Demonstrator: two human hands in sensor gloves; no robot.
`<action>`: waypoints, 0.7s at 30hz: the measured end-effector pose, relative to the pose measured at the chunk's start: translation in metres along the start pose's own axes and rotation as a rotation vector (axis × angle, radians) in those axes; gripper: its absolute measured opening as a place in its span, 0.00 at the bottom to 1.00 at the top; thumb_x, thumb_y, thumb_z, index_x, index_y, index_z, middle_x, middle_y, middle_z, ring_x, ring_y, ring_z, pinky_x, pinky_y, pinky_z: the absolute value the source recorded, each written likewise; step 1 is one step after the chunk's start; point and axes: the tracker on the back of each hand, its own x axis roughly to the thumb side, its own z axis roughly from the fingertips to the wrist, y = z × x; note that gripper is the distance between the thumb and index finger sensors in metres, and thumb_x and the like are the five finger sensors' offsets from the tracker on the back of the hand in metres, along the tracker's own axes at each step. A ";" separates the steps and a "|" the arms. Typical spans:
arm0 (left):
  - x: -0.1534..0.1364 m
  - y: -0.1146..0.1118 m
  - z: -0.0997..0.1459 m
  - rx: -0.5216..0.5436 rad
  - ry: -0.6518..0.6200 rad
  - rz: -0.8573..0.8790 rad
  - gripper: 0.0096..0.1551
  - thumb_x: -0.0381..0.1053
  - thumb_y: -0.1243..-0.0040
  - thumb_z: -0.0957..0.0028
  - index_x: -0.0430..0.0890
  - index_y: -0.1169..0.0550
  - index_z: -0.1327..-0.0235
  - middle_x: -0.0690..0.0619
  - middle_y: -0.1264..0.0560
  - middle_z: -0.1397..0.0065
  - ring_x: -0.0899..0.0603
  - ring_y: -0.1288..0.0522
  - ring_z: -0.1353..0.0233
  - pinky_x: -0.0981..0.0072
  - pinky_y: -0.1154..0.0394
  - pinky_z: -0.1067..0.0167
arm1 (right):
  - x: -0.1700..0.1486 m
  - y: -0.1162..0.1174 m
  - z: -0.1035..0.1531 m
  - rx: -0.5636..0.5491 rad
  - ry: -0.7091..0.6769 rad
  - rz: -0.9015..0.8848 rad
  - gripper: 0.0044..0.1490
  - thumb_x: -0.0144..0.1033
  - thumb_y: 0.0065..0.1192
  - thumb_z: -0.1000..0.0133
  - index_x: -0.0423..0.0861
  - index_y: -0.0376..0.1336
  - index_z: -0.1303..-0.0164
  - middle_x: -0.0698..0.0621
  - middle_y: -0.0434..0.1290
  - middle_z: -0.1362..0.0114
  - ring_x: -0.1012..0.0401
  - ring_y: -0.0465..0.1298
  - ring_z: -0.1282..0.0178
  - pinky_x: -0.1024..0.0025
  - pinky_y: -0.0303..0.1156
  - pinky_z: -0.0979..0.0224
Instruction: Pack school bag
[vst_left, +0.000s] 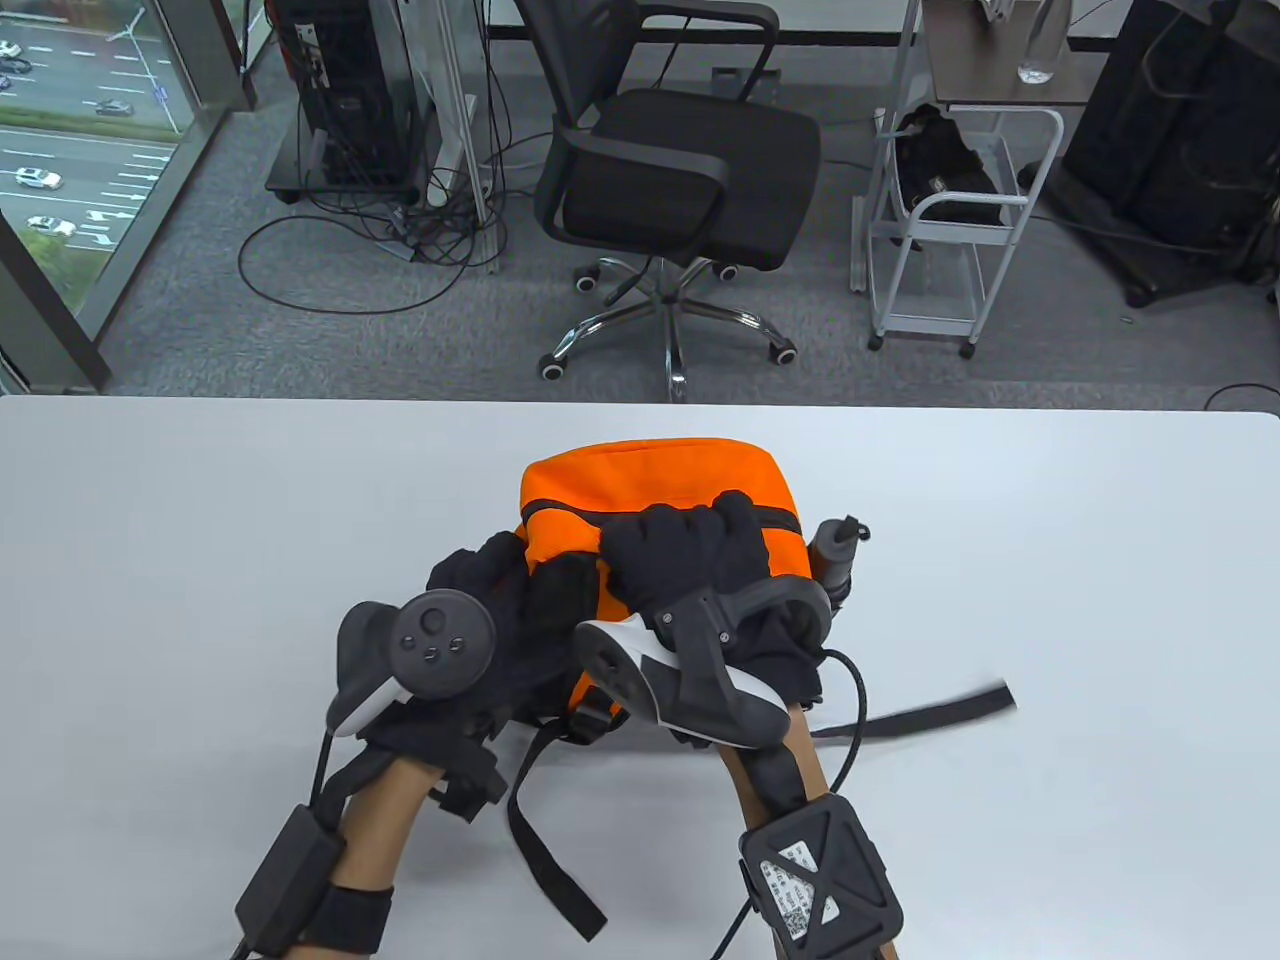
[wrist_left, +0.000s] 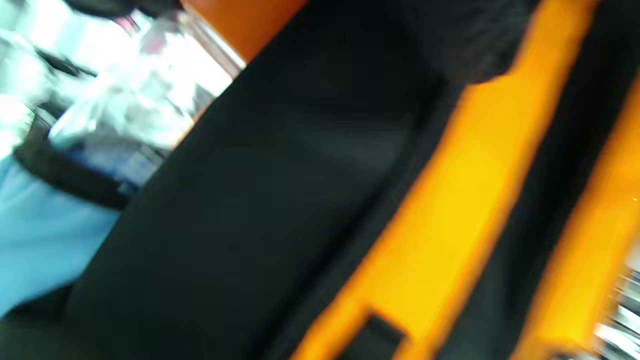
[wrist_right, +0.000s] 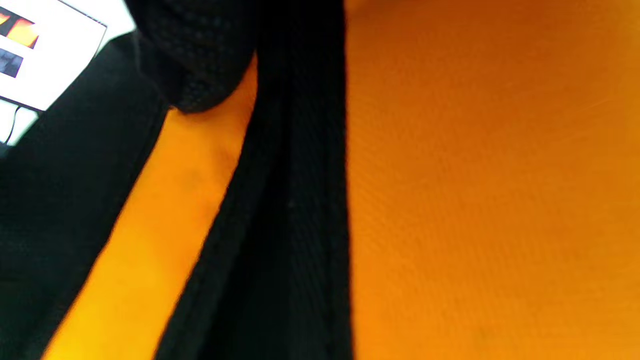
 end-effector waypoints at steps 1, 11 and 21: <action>-0.002 -0.002 -0.006 0.037 -0.017 0.017 0.36 0.64 0.42 0.50 0.48 0.22 0.31 0.42 0.41 0.18 0.15 0.37 0.26 0.22 0.32 0.35 | -0.008 -0.003 0.005 0.019 0.019 -0.083 0.38 0.49 0.60 0.50 0.49 0.58 0.29 0.44 0.73 0.33 0.45 0.75 0.34 0.35 0.64 0.25; -0.027 -0.010 0.002 0.270 0.023 0.314 0.28 0.59 0.40 0.53 0.47 0.12 0.48 0.49 0.31 0.19 0.14 0.30 0.28 0.11 0.29 0.46 | -0.130 0.074 0.139 0.089 0.542 -0.607 0.55 0.51 0.60 0.45 0.35 0.45 0.17 0.28 0.57 0.18 0.29 0.64 0.26 0.28 0.61 0.29; -0.037 -0.011 0.048 0.416 -0.125 0.380 0.28 0.60 0.40 0.55 0.47 0.12 0.50 0.47 0.27 0.21 0.19 0.24 0.28 0.18 0.26 0.42 | -0.123 0.132 0.120 0.144 0.421 -0.813 0.74 0.54 0.62 0.51 0.29 0.25 0.20 0.23 0.44 0.18 0.27 0.57 0.25 0.28 0.59 0.29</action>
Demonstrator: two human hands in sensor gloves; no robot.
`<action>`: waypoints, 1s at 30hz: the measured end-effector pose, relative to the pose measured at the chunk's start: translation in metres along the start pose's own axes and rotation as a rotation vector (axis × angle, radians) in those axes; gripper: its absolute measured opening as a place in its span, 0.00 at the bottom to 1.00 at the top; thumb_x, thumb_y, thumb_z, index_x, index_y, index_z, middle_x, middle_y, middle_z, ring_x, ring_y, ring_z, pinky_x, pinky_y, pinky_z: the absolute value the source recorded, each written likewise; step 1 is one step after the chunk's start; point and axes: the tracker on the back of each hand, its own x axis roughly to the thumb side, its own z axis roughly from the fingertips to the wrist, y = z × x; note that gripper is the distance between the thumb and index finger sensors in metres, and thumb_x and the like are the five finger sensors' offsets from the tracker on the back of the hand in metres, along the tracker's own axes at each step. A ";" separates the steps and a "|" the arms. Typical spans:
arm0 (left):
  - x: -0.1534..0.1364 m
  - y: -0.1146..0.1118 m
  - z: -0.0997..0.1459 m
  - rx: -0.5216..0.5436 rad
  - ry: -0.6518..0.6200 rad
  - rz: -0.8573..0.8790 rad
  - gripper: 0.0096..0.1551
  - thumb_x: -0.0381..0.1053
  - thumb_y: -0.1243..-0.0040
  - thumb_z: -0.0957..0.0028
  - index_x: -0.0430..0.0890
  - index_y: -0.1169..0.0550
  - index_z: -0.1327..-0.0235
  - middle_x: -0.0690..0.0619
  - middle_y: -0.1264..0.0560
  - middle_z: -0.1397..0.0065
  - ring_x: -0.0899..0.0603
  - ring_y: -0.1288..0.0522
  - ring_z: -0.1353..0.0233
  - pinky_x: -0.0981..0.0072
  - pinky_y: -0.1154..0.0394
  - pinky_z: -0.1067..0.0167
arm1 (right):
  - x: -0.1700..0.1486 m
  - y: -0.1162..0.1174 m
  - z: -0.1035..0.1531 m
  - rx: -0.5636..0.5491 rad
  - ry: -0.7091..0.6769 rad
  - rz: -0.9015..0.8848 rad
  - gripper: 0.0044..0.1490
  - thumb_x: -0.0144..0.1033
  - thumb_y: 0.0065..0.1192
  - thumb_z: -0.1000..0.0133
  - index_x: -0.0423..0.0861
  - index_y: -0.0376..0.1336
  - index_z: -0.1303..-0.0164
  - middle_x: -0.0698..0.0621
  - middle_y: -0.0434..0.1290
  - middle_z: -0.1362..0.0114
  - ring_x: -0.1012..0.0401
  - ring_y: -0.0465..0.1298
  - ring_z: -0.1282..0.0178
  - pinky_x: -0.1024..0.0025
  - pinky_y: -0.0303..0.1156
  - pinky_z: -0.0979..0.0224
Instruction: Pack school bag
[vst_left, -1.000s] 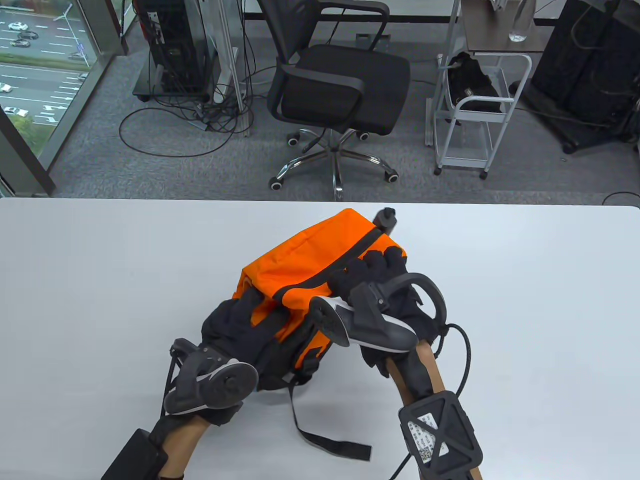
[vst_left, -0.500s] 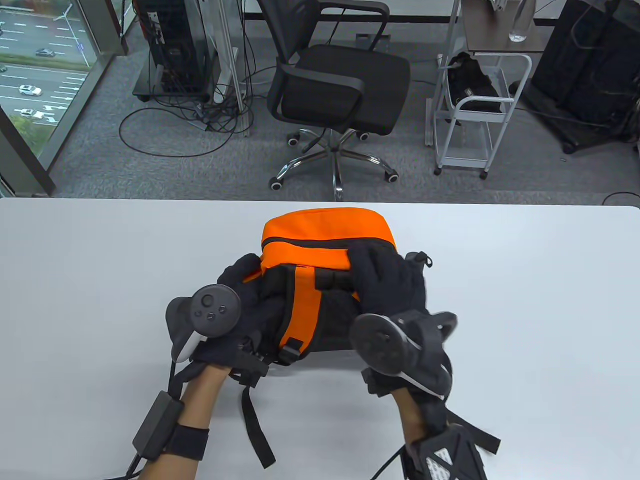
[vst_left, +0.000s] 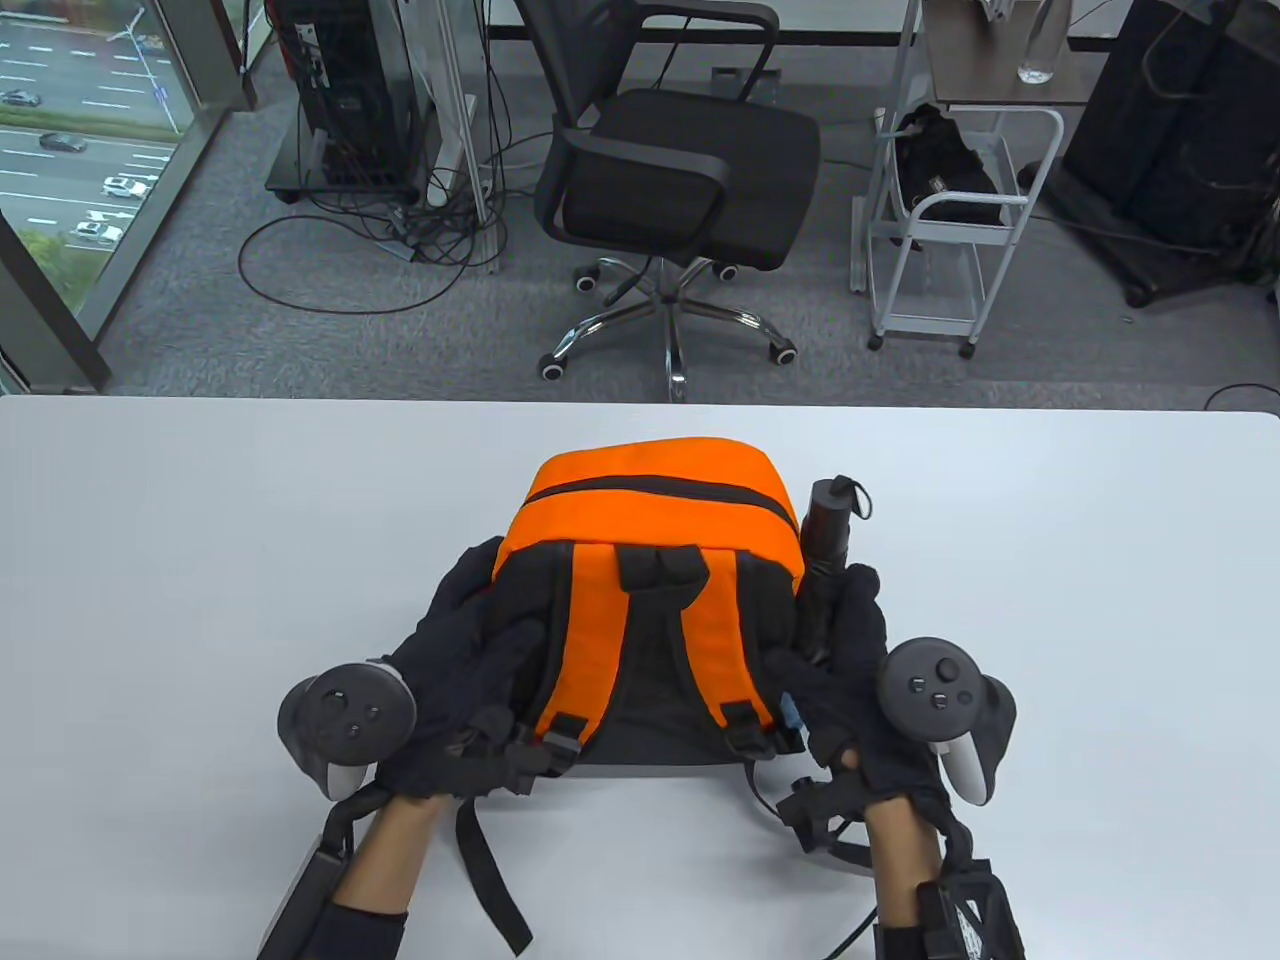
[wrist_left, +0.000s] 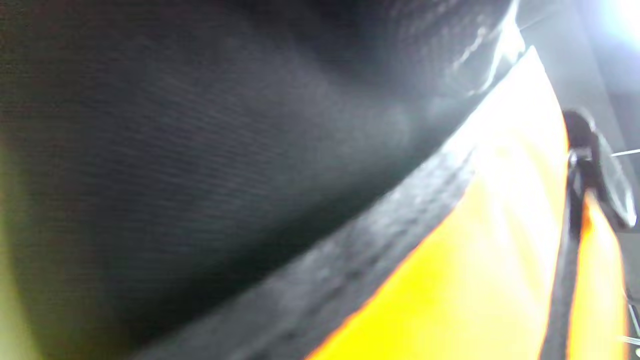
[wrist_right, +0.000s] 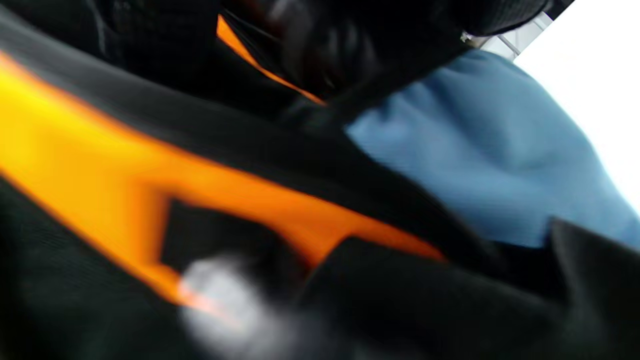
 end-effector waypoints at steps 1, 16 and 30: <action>-0.009 0.002 0.001 -0.012 -0.006 -0.033 0.29 0.61 0.42 0.55 0.49 0.13 0.49 0.48 0.28 0.20 0.20 0.23 0.28 0.21 0.24 0.43 | -0.002 0.004 0.002 -0.003 -0.004 0.036 0.74 0.55 0.63 0.51 0.29 0.25 0.20 0.24 0.45 0.20 0.31 0.56 0.25 0.29 0.58 0.28; -0.004 0.007 0.002 -0.269 0.007 -0.287 0.42 0.62 0.47 0.47 0.46 0.34 0.20 0.43 0.47 0.12 0.23 0.30 0.24 0.34 0.23 0.37 | 0.005 0.025 -0.002 -0.124 0.125 0.184 0.64 0.46 0.59 0.50 0.32 0.32 0.17 0.28 0.53 0.17 0.25 0.60 0.26 0.26 0.59 0.29; 0.000 0.073 -0.001 -0.274 0.001 -0.450 0.48 0.66 0.51 0.45 0.40 0.34 0.17 0.31 0.44 0.13 0.17 0.38 0.22 0.14 0.40 0.36 | 0.029 -0.049 -0.003 0.264 0.165 0.704 0.49 0.47 0.55 0.44 0.37 0.49 0.17 0.28 0.55 0.17 0.27 0.55 0.22 0.20 0.48 0.27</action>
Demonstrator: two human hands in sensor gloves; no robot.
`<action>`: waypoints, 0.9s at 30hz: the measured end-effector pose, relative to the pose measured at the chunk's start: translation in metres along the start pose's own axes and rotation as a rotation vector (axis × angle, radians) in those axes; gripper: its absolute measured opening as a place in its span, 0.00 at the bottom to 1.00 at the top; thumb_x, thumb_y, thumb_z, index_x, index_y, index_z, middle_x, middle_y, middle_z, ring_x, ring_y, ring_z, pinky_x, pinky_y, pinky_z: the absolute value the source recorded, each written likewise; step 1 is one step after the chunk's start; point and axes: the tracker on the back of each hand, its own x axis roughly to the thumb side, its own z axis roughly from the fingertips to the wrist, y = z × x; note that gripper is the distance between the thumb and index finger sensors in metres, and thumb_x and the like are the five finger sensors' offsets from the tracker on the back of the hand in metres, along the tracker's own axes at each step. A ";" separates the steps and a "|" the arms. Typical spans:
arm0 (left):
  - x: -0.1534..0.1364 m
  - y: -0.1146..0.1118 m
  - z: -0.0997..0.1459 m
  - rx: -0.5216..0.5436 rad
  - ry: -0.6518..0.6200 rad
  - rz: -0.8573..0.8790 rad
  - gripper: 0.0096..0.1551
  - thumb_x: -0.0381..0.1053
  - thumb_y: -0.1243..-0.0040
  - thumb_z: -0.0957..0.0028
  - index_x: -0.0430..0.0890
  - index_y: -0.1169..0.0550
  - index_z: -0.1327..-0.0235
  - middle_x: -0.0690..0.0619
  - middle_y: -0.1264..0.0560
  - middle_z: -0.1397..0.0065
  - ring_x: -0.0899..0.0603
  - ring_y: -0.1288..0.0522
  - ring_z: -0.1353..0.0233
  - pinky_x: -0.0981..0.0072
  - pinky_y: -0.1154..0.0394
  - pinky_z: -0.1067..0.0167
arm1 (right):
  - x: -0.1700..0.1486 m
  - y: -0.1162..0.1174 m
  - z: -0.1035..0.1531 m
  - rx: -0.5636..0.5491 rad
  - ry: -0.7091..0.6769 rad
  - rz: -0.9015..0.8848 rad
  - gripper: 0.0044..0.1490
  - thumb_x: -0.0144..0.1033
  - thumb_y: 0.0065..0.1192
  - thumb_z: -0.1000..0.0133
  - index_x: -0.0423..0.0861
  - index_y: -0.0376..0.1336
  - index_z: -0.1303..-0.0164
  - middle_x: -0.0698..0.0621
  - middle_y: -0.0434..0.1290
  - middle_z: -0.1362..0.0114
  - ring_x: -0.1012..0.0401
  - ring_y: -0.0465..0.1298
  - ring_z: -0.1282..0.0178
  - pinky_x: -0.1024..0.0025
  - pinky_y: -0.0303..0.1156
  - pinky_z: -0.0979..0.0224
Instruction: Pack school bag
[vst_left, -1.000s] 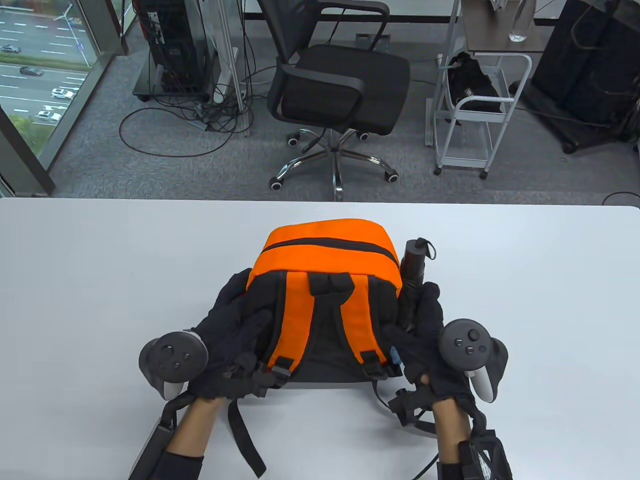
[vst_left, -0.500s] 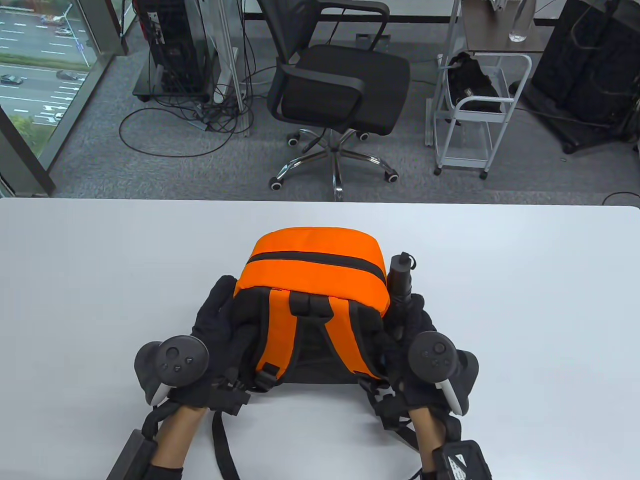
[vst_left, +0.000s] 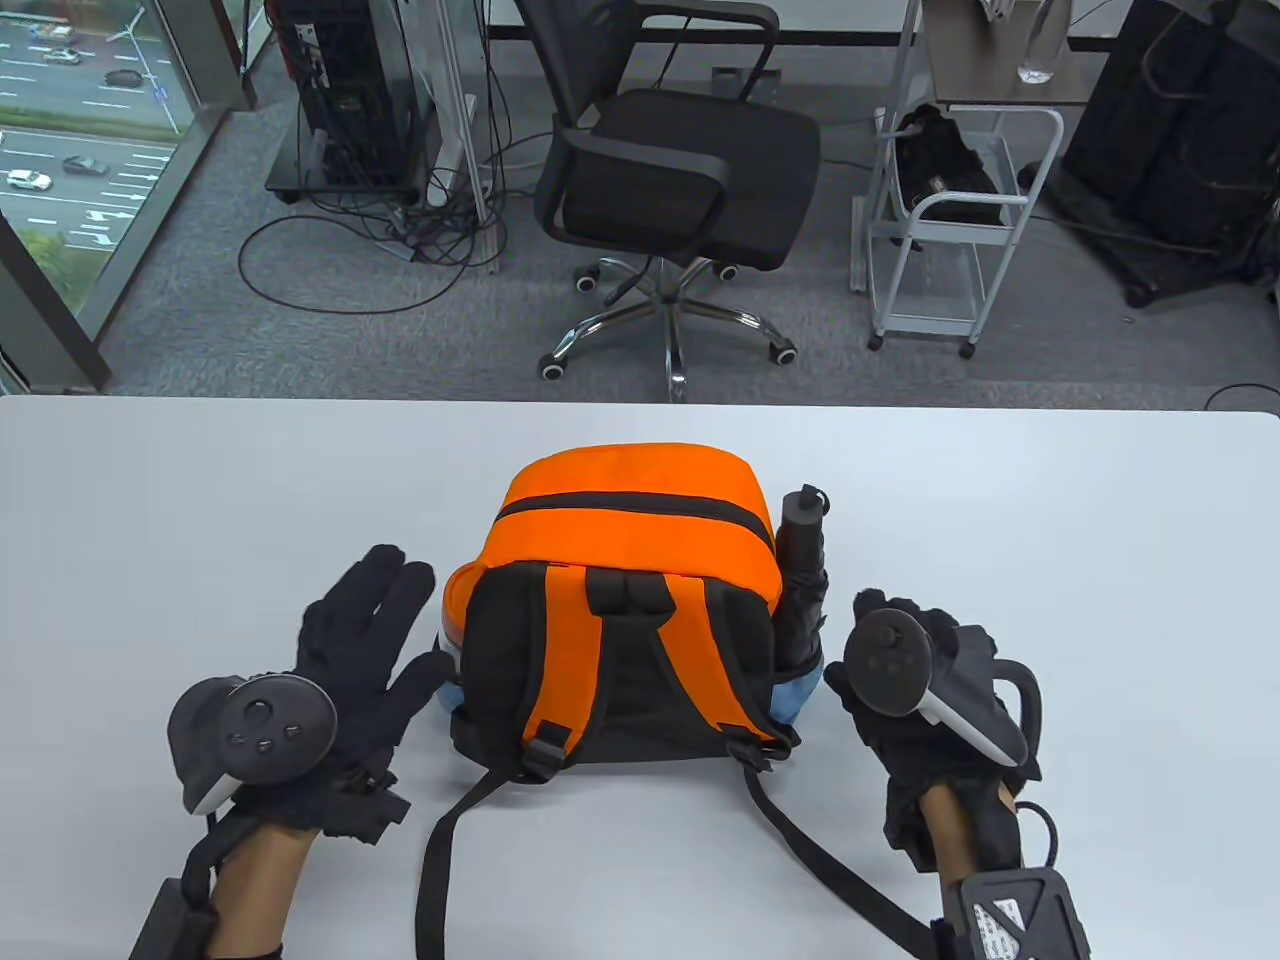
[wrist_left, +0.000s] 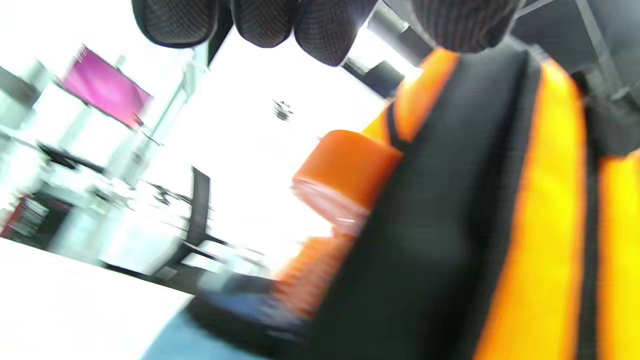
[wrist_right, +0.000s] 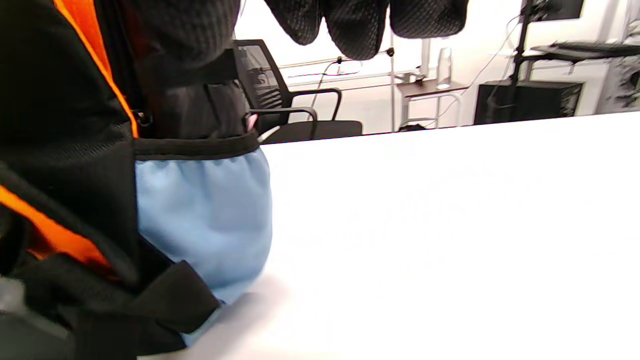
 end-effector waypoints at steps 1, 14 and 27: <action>-0.004 0.002 0.002 -0.012 0.028 -0.097 0.47 0.65 0.52 0.44 0.40 0.35 0.16 0.31 0.43 0.13 0.16 0.38 0.22 0.14 0.41 0.36 | -0.001 -0.001 0.006 -0.008 0.032 0.028 0.48 0.47 0.55 0.44 0.37 0.49 0.17 0.28 0.54 0.16 0.27 0.54 0.21 0.20 0.47 0.27; -0.057 -0.054 0.020 -0.117 0.130 -0.381 0.47 0.63 0.51 0.45 0.39 0.38 0.16 0.29 0.53 0.13 0.14 0.52 0.22 0.11 0.53 0.38 | -0.022 0.053 0.026 -0.502 -0.001 -0.005 0.56 0.52 0.46 0.44 0.32 0.34 0.18 0.24 0.43 0.17 0.23 0.44 0.22 0.14 0.36 0.33; -0.062 -0.059 0.026 -0.202 0.105 -0.310 0.53 0.73 0.52 0.49 0.43 0.36 0.15 0.32 0.42 0.13 0.19 0.40 0.20 0.11 0.44 0.36 | -0.037 0.066 0.021 -0.311 0.022 -0.075 0.55 0.57 0.54 0.46 0.40 0.44 0.16 0.27 0.43 0.14 0.24 0.42 0.21 0.15 0.38 0.31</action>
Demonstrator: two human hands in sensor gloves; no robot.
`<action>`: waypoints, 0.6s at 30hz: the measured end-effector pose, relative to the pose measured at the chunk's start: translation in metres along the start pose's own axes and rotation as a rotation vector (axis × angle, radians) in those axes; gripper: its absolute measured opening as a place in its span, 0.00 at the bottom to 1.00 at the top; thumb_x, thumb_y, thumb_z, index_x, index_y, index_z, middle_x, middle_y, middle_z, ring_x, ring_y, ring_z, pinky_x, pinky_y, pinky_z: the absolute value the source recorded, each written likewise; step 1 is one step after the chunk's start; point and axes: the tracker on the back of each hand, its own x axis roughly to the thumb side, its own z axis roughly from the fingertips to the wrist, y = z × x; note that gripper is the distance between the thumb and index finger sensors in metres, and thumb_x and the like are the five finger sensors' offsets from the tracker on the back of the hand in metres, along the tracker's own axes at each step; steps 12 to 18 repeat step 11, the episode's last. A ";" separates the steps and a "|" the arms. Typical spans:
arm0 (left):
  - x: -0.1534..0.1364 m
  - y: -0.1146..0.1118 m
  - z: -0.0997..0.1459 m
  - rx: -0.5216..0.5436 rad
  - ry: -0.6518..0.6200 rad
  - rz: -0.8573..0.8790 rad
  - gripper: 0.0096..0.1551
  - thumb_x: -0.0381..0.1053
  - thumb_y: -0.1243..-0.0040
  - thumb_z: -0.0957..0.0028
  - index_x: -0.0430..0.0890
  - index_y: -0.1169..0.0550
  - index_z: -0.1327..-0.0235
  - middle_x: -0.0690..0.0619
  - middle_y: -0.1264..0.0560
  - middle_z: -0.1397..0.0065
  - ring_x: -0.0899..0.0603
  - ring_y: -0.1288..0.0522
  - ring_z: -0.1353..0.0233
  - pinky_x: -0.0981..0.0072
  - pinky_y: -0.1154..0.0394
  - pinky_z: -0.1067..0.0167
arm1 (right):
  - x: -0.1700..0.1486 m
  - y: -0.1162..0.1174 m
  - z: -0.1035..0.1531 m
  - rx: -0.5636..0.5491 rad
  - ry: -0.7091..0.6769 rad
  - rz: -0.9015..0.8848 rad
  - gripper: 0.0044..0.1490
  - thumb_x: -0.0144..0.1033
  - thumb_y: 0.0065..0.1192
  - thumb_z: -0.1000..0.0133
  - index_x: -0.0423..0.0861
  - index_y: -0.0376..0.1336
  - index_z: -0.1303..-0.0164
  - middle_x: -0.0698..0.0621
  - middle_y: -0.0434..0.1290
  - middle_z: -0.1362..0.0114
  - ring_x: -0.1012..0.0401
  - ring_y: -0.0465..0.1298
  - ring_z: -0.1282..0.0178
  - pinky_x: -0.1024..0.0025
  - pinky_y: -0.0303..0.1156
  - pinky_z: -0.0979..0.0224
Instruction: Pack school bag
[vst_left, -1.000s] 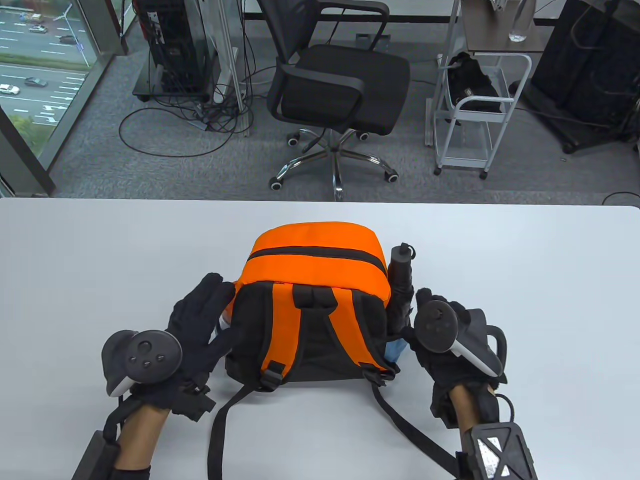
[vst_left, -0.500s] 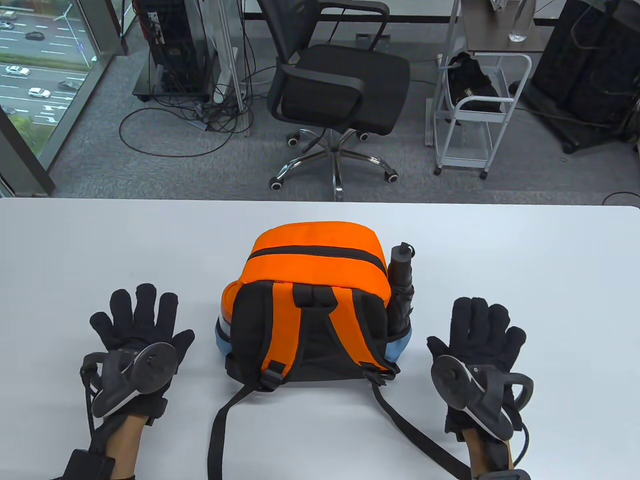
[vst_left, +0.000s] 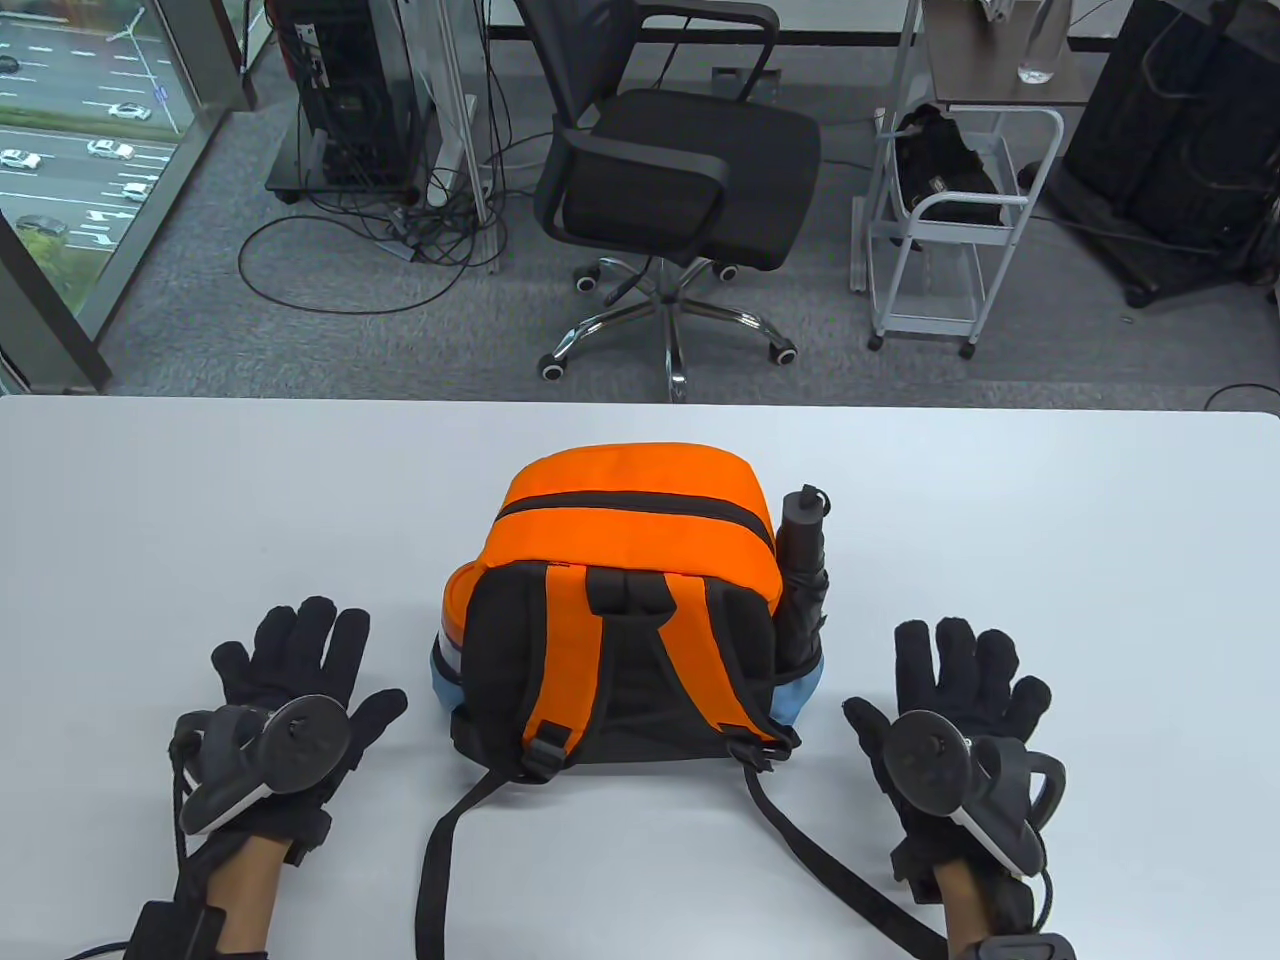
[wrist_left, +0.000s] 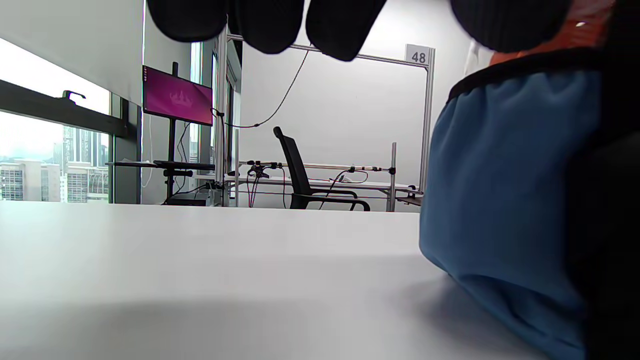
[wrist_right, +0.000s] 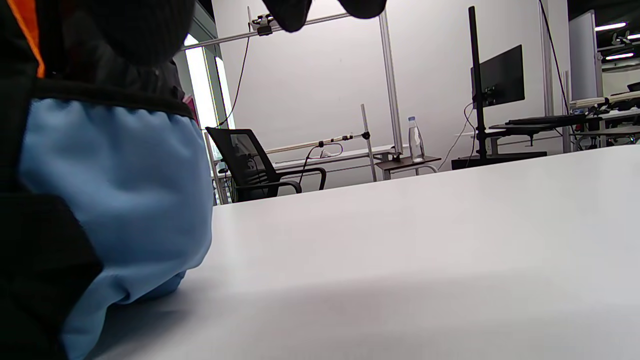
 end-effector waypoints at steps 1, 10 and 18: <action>0.000 0.000 0.000 -0.005 -0.004 0.001 0.53 0.73 0.52 0.49 0.43 0.37 0.15 0.32 0.42 0.13 0.19 0.40 0.20 0.11 0.44 0.36 | -0.001 0.001 0.000 0.016 0.007 0.000 0.55 0.57 0.54 0.46 0.39 0.43 0.16 0.27 0.43 0.14 0.24 0.42 0.21 0.15 0.38 0.31; 0.003 0.000 0.000 -0.021 -0.002 -0.004 0.53 0.71 0.52 0.48 0.42 0.37 0.15 0.30 0.43 0.13 0.18 0.40 0.21 0.12 0.45 0.36 | 0.000 0.007 -0.002 0.090 0.014 -0.008 0.55 0.56 0.54 0.45 0.39 0.43 0.16 0.27 0.43 0.15 0.23 0.41 0.21 0.16 0.38 0.31; 0.003 0.000 0.000 -0.022 -0.001 -0.002 0.53 0.71 0.52 0.48 0.42 0.37 0.15 0.30 0.43 0.14 0.18 0.40 0.21 0.12 0.45 0.36 | 0.000 0.008 -0.002 0.103 0.017 -0.009 0.55 0.56 0.53 0.45 0.39 0.42 0.16 0.27 0.43 0.15 0.24 0.41 0.21 0.16 0.38 0.31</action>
